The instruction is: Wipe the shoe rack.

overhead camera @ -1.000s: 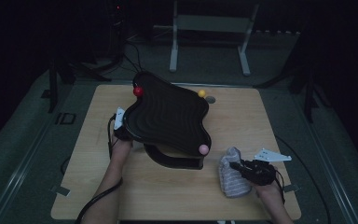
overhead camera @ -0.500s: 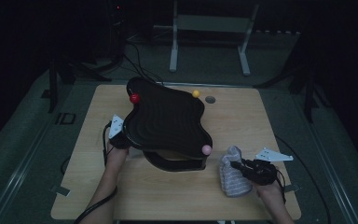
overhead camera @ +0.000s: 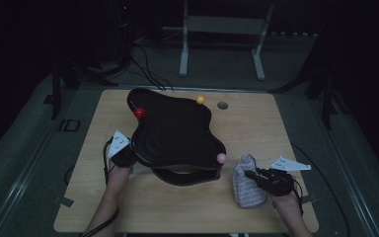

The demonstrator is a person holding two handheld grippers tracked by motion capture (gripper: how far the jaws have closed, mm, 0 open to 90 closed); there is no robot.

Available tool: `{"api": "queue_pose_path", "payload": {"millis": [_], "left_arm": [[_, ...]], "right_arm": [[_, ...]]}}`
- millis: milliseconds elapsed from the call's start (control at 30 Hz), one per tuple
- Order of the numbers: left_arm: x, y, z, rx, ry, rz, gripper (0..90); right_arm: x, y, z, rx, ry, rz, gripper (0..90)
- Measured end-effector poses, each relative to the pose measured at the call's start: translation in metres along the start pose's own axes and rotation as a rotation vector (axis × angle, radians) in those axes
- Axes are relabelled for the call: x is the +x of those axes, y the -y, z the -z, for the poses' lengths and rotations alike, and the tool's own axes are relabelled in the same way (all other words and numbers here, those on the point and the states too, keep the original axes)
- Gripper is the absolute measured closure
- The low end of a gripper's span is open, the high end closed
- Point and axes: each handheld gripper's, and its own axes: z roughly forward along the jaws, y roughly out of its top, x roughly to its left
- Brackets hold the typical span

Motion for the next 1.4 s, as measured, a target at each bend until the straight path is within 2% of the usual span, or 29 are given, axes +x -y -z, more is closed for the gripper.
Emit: {"api": "queue_pose_path", "payload": {"millis": [133, 500, 767, 867, 933, 1000, 1067, 1167, 1300, 1333, 1400], "left_arm": [[-0.004, 0.000, 0.006, 0.005, 0.008, -0.014, 74.8], [-0.009, 0.003, 0.019, 0.006, 0.058, -0.009, 74.8], [-0.015, 0.005, 0.028, 0.006, 0.074, -0.016, 74.7], [-0.019, 0.006, 0.031, 0.010, 0.085, -0.024, 74.8], [-0.019, 0.006, 0.032, 0.008, 0.088, -0.024, 74.8], [-0.021, 0.007, 0.034, 0.007, 0.094, -0.022, 74.8], [-0.022, 0.007, 0.035, 0.009, 0.103, -0.023, 74.8], [-0.025, 0.007, 0.038, 0.011, 0.112, -0.025, 74.7], [-0.029, 0.008, 0.042, 0.011, 0.128, -0.028, 74.7], [-0.030, 0.008, 0.042, 0.011, 0.132, -0.027, 74.7], [-0.032, 0.009, 0.044, 0.012, 0.137, -0.033, 74.8]], "right_arm": [[0.001, 0.000, 0.001, 0.002, -0.001, 0.006, 74.1], [0.003, -0.001, 0.000, 0.011, -0.002, 0.017, 74.1], [0.004, -0.006, 0.009, -0.008, 0.005, 0.023, 74.1], [0.010, -0.016, 0.025, -0.059, -0.001, 0.042, 74.1], [0.012, -0.020, 0.029, -0.074, -0.007, 0.047, 74.1], [0.020, -0.032, 0.039, -0.118, -0.039, 0.064, 74.1], [0.023, -0.036, 0.040, -0.128, -0.051, 0.073, 74.1], [0.033, -0.050, 0.033, -0.127, -0.063, 0.118, 74.0], [0.036, -0.058, 0.022, -0.124, -0.066, 0.133, 73.7], [0.038, -0.061, 0.014, -0.115, -0.055, 0.134, 71.3], [0.038, -0.062, 0.010, -0.107, -0.053, 0.138, 69.0]]}}
